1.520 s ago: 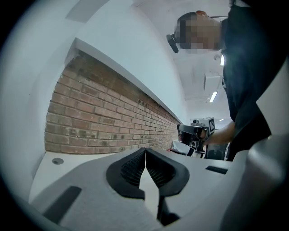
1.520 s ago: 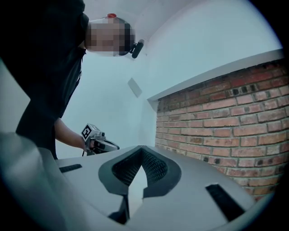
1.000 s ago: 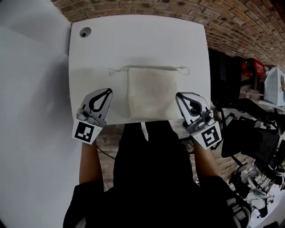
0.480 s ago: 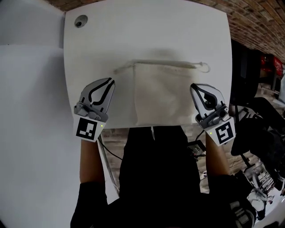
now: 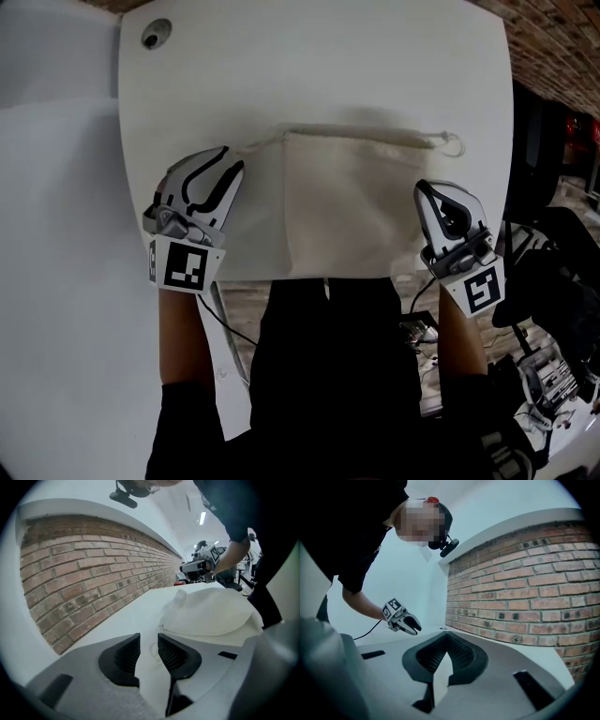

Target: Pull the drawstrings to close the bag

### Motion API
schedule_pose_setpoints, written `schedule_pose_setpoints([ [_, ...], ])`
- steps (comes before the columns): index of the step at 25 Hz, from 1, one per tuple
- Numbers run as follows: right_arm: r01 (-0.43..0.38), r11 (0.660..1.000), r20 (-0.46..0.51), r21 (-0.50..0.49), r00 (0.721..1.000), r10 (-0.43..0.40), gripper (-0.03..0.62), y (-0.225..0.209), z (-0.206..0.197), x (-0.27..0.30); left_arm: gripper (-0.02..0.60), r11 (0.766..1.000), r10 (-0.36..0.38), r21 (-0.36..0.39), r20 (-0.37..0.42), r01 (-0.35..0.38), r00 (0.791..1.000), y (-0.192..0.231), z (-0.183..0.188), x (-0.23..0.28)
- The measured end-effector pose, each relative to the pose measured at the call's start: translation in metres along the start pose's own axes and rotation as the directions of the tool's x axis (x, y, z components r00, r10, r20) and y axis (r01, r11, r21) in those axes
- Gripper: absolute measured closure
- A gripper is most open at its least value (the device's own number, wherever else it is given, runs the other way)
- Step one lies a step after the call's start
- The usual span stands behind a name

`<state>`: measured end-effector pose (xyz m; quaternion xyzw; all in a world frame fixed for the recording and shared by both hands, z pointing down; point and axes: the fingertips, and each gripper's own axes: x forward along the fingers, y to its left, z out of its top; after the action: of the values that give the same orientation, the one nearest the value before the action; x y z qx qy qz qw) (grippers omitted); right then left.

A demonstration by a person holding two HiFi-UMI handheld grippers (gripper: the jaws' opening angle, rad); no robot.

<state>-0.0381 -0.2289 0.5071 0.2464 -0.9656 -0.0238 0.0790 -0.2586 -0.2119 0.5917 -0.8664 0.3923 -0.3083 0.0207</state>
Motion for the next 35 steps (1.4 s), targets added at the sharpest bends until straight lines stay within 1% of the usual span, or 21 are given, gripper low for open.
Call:
schedule_pose_setpoints([
  [5, 0.003, 1.0, -0.002, 0.016, 1.0, -0.003, 0.588, -0.003, -0.012, 0.005, 0.46, 0.994, -0.017, 0.11, -0.079, 0.026, 0.997, -0.002, -0.01, 0.01],
  [9, 0.005, 1.0, 0.002, 0.027, 1.0, -0.005, 0.588, -0.005, -0.014, 0.004, 0.45, 0.977, -0.019, 0.207, -0.151, 0.05, 0.988, -0.008, -0.012, 0.019],
  [14, 0.004, 0.999, 0.01, 0.037, 1.0, -0.004, 0.588, -0.006, -0.014, 0.004, 0.445, 0.96, -0.018, 0.272, -0.182, 0.068, 0.983, -0.013, -0.012, 0.027],
  [19, 0.004, 0.999, 0.007, 0.035, 1.0, -0.005, 0.588, -0.003, -0.015, 0.003, 0.445, 0.923, 0.015, 0.378, -0.22, 0.071, 0.975, -0.013, -0.016, 0.031],
  [22, 0.005, 0.999, 0.007, 0.033, 1.0, -0.005, 0.588, -0.001, -0.016, 0.004, 0.445, 0.902, 0.037, 0.427, -0.241, 0.072, 0.97, -0.011, -0.021, 0.033],
  [24, 0.007, 0.999, 0.008, 0.035, 1.0, -0.007, 0.588, -0.002, -0.017, 0.004, 0.445, 0.891, 0.043, 0.446, -0.252, 0.077, 0.967, -0.011, -0.024, 0.036],
  [26, 0.006, 0.999, 0.008, 0.041, 1.0, -0.007, 0.588, -0.002, -0.017, 0.004, 0.445, 0.887, 0.045, 0.455, -0.254, 0.078, 0.966, -0.011, -0.024, 0.038],
  [32, 0.01, 0.998, 0.012, 0.058, 1.0, -0.01, 0.588, -0.002, -0.018, 0.004, 0.445, 0.882, 0.038, 0.464, -0.244, 0.082, 0.969, -0.009, -0.017, 0.044],
  [35, 0.008, 0.998, 0.011, 0.062, 1.0, -0.008, 0.588, -0.002, -0.018, 0.005, 0.445, 0.881, 0.034, 0.464, -0.258, 0.093, 0.966, -0.008, -0.017, 0.047],
])
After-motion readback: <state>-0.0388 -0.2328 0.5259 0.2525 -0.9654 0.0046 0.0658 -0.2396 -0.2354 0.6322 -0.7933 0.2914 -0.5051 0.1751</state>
